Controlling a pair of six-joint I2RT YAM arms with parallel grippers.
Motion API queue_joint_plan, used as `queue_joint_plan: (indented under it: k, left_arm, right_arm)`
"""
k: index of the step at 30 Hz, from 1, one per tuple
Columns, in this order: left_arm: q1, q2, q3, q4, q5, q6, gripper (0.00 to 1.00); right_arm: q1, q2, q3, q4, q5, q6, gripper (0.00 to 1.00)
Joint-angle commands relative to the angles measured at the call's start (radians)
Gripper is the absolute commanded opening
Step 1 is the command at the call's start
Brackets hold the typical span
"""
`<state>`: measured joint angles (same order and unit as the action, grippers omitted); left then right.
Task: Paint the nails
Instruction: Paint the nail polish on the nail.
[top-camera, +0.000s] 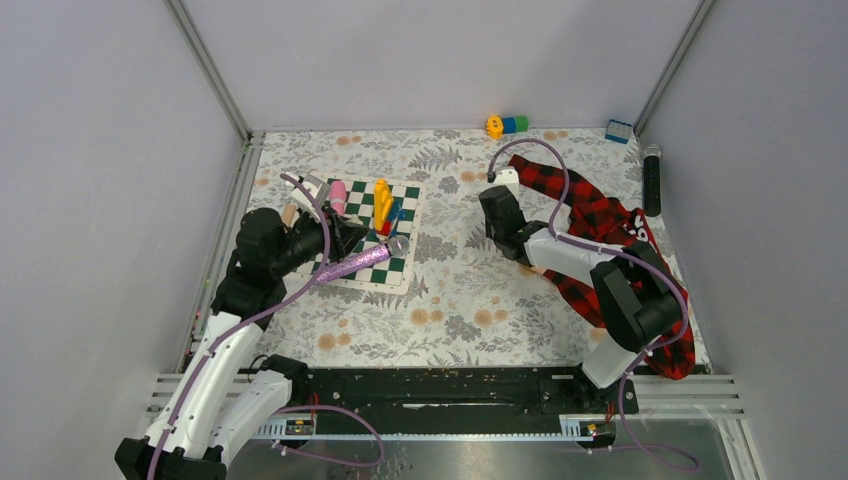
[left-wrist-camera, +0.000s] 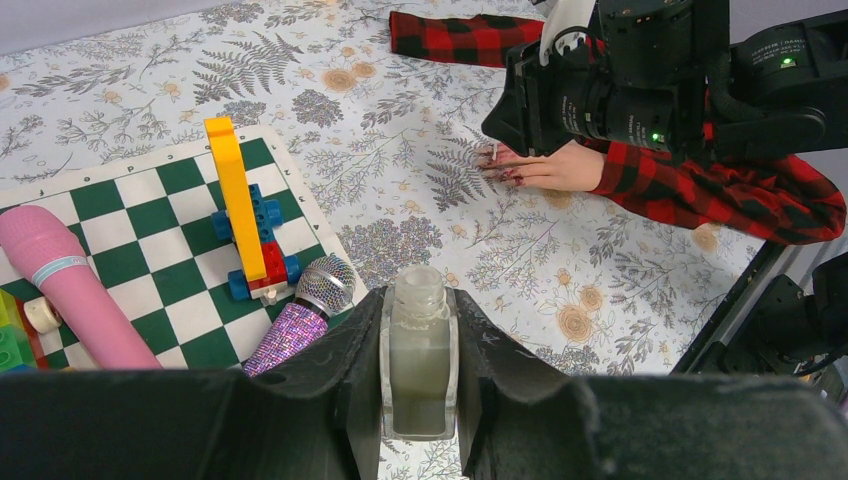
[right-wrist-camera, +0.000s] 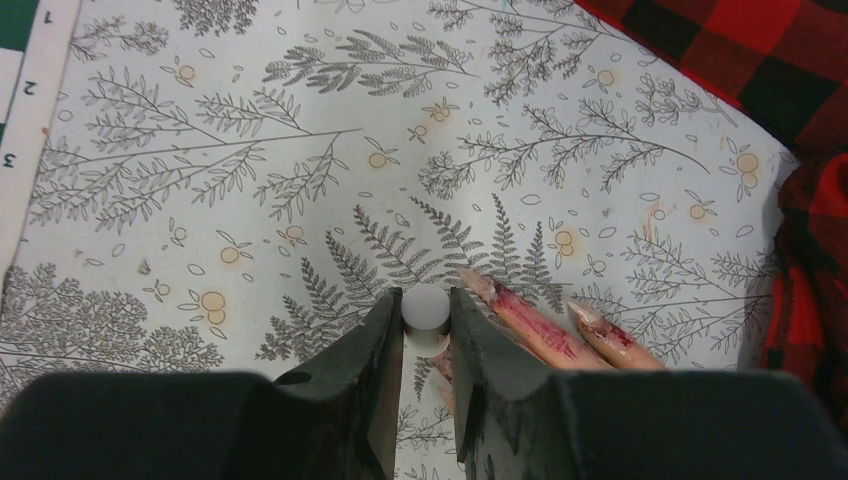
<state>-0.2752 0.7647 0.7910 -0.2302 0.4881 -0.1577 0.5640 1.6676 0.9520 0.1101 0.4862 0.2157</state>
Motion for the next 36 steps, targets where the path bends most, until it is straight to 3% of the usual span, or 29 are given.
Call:
queue_joint_plan:
  k: [1, 36]
  left_arm:
    - [0.005, -0.015, 0.002, 0.062, -0.011, -0.003, 0.0]
    - [0.006, -0.005, 0.003, 0.059, -0.013, -0.001, 0.0]
  right_arm:
    - [0.013, 0.014, 0.062, 0.006, 0.005, -0.01, 0.0]
    - [0.013, 0.132, 0.079, 0.014, 0.015, -0.009, 0.0]
